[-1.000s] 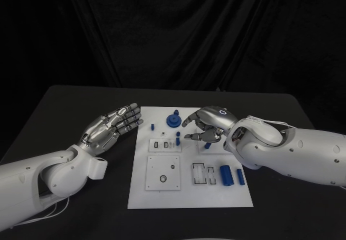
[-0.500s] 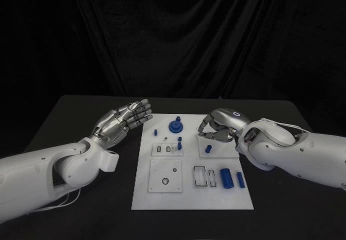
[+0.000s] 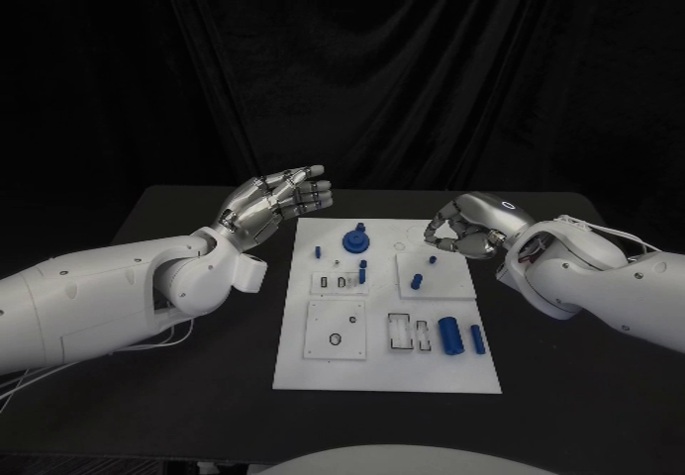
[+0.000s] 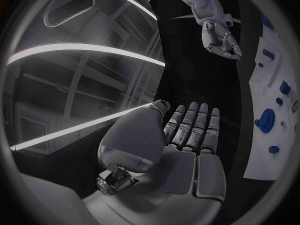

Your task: Assemble the parts on the task board

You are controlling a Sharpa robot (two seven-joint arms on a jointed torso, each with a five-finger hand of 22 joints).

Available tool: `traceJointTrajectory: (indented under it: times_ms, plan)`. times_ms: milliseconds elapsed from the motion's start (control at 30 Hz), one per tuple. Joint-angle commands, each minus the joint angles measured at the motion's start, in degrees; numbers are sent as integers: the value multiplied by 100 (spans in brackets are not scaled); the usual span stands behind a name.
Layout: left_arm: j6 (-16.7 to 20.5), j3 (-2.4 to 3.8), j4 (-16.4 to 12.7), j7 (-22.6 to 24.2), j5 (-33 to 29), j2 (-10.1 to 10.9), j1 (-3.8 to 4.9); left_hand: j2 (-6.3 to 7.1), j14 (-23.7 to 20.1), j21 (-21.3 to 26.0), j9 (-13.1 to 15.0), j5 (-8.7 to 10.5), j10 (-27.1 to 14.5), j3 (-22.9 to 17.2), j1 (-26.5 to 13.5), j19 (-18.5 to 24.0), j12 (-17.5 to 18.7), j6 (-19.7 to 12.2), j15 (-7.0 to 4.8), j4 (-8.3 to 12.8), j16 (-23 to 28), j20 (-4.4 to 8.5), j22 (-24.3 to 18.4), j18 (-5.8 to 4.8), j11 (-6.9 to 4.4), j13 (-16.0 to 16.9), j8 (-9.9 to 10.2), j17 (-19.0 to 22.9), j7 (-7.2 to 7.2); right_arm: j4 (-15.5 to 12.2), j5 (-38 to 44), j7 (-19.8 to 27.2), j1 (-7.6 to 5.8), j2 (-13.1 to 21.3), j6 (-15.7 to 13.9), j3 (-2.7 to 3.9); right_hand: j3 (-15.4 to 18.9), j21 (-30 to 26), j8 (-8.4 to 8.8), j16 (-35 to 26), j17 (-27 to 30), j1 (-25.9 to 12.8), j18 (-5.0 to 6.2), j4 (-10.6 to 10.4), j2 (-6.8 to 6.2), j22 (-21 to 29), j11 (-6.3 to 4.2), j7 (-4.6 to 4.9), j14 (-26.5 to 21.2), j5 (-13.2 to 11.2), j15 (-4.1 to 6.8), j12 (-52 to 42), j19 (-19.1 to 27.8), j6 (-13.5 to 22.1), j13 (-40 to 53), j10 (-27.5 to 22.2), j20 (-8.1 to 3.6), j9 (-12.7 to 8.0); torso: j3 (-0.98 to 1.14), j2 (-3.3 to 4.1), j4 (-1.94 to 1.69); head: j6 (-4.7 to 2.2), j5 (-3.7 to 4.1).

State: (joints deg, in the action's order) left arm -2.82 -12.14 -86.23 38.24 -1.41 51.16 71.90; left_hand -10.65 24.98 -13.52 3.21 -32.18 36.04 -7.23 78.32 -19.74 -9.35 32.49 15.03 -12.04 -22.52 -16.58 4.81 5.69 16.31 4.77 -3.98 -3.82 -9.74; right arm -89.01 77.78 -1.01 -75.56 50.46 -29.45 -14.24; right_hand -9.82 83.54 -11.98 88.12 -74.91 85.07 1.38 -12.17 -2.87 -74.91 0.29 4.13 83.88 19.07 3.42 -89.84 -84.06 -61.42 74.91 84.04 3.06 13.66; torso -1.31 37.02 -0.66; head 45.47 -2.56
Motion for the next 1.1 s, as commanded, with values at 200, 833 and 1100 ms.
traceJointTrajectory:
  times_ms: [200,833,1100]
  plan:
    - [111,7,397,-1500,1191,-225,170,239,402,-529,25,255,470,-9,110,-813,-63,316,-75,-121,-293,27,166,50,-35,65,-22,-5,-283,107,-129,77,8,-40,-85,3,-28,-28,22,-31,-1133,26,44,-1,19,-1258,-45,7,527,49,38,-16,-249,-25,1509,596,-46,8,130,-213,92,110,-51]
    - [-579,7,689,-4724,3016,-803,691,260,608,-795,26,699,621,7,196,-1499,107,542,-214,-367,-677,70,237,158,-177,80,4,10,-513,63,-100,67,-14,153,-102,1,-19,-173,80,-113,-999,6,79,-19,9,-1208,-22,35,495,39,23,-16,-178,52,1509,596,-39,4,416,-389,263,365,-97]
    - [-828,7,706,-5308,3884,-1014,896,468,971,-896,43,793,989,299,14,-1930,32,770,-347,-401,-947,117,259,250,-290,167,-24,10,-472,73,-100,48,-14,145,-54,1,-19,-177,82,-115,-996,7,80,-19,7,-1206,-21,37,494,42,22,-16,-176,55,1509,596,-38,5,495,-409,283,453,-91]
